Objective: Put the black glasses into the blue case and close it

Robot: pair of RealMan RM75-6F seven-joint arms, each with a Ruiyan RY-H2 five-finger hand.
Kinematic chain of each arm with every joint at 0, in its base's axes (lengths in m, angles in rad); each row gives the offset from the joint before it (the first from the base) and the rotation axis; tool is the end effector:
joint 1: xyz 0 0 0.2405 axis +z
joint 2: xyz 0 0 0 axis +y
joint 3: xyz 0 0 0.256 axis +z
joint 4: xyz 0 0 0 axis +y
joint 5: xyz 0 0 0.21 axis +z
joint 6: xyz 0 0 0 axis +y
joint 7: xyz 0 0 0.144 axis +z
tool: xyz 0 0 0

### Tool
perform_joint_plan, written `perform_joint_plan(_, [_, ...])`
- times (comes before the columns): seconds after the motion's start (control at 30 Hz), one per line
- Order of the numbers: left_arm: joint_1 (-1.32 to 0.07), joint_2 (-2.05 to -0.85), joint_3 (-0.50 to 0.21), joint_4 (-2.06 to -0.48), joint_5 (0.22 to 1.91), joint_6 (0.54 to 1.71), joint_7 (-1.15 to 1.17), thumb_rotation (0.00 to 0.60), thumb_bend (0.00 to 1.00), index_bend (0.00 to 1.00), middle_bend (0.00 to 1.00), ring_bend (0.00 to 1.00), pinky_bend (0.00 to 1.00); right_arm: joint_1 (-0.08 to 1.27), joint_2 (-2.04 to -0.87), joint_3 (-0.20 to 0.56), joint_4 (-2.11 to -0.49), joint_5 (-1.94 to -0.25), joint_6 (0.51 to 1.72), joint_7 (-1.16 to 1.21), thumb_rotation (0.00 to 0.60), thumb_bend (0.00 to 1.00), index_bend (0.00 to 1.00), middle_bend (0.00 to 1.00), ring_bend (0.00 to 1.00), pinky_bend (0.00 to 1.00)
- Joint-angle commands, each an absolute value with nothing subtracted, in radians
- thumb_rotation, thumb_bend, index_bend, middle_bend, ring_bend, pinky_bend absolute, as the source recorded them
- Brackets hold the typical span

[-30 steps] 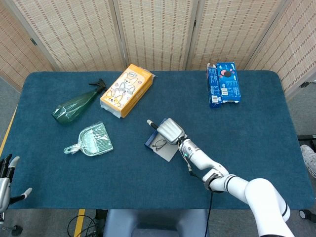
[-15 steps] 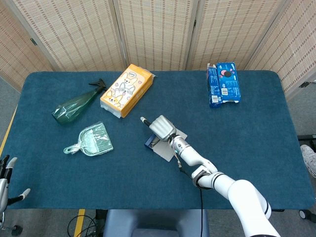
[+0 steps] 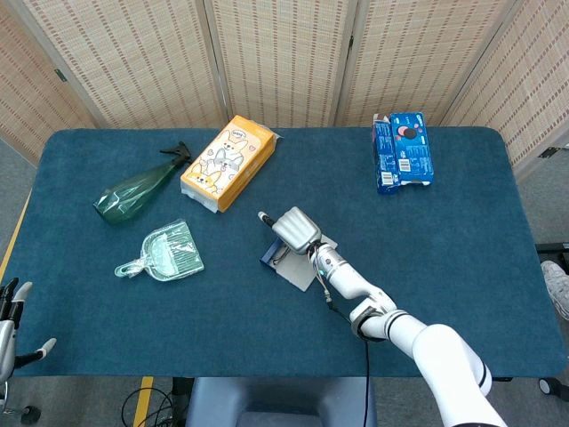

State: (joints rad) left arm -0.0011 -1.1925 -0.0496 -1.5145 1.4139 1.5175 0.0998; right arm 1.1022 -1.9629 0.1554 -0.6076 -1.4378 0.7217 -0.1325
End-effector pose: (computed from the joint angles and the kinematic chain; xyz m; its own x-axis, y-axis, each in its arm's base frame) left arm -0.3471 0.1529 0.1539 0.5009 0.0184 0.8653 0.8533 0.1568 -0.4973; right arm -0.0854 -0.4337 -0.1027 0.7703 -0.0110 0.6376 -0.5033 -0.6245 0.5972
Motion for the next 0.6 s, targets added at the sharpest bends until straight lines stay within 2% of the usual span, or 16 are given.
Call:
perform_joint_plan(0.03, [-0.001,-1.194,-0.049,-1.514,1.415,1.517,0.100,0.600,0.17,0.00,0.00,0.00,0.17,1.079,-1.931,0.148,-0.652,-1.438,0.740,-0.130,0.600,0.30,0.00,0.98,1.00,0.99])
perform_joint_plan(0.27, [-0.004,-1.193,-0.049,-1.516,1.418,1.516,0.104,0.600,0.17,0.00,0.00,0.00,0.17,1.017,-1.867,0.124,-0.747,-1.457,0.831,-0.146,0.600,0.27,0.00,0.98,1.00,0.99])
perform_joint_plan(0.4, [-0.014,-1.194,-0.051,-1.524,1.423,1.506,0.110,0.600,0.17,0.00,0.00,0.00,0.17,1.013,-1.895,0.134,-0.718,-1.432,0.814,-0.178,0.600,0.21,0.00,0.98,1.00,0.99])
perform_joint_plan(0.6, [-0.016,-1.187,-0.048,-1.533,1.428,1.506,0.116,0.600,0.17,0.00,0.00,0.00,0.17,1.018,-1.925,0.138,-0.693,-1.439,0.830,-0.166,0.600,0.21,0.00,0.98,1.00,0.99])
